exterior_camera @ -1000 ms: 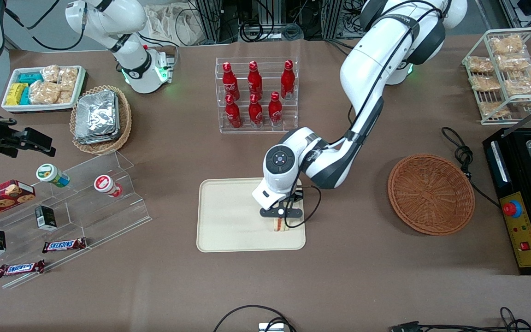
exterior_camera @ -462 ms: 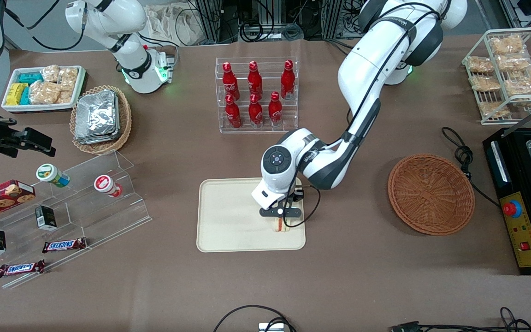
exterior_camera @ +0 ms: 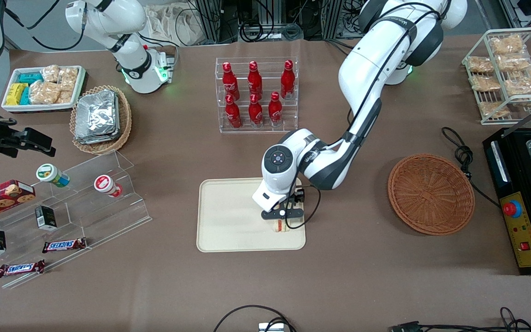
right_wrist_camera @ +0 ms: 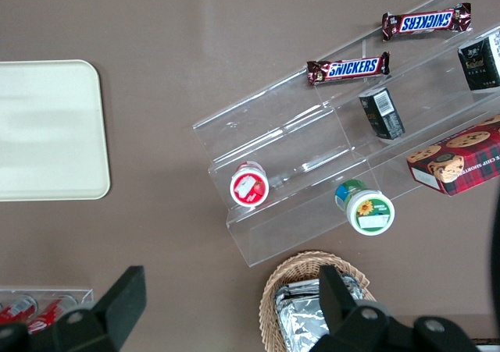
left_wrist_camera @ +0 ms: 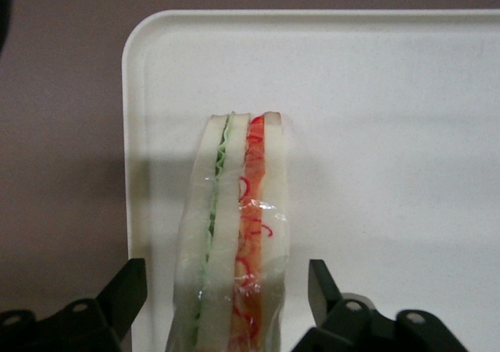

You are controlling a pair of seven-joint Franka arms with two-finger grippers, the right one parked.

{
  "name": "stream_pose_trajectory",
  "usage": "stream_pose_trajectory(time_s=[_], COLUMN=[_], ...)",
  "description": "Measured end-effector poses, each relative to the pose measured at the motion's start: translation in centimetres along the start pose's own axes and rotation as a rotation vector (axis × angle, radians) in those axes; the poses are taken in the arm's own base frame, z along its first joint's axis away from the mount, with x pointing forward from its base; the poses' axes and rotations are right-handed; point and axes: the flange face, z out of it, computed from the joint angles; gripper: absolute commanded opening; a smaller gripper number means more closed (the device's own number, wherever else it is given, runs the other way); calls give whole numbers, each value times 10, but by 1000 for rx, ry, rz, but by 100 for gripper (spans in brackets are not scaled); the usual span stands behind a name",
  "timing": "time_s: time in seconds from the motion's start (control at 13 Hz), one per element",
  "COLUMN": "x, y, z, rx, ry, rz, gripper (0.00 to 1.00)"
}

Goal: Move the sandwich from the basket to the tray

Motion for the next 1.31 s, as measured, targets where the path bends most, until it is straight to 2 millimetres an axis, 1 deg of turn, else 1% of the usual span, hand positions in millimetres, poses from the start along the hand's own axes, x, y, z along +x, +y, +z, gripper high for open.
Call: stream_pose_trajectory(time_s=[0.23,0.31,0.38,0.54,0.69,0.85,1.0,1.15,1.31], x=[11,17,24,40,52,63,80,96,103], y=[-3,-9,-21,-53,-81,-110,-144,-183,-218], z=[-18,-28,-40,-74,-115,-150,-180,-209,-229], rx=[-13,-7,15,66,104,139,139,132,145], ry=[27,29,20,-1,6,27,59,80,65], rz=[-25,-40,-58,-104,-145,-190,-247,-303,-296], gripper=[100,100,100,100,100,100,100,100,100])
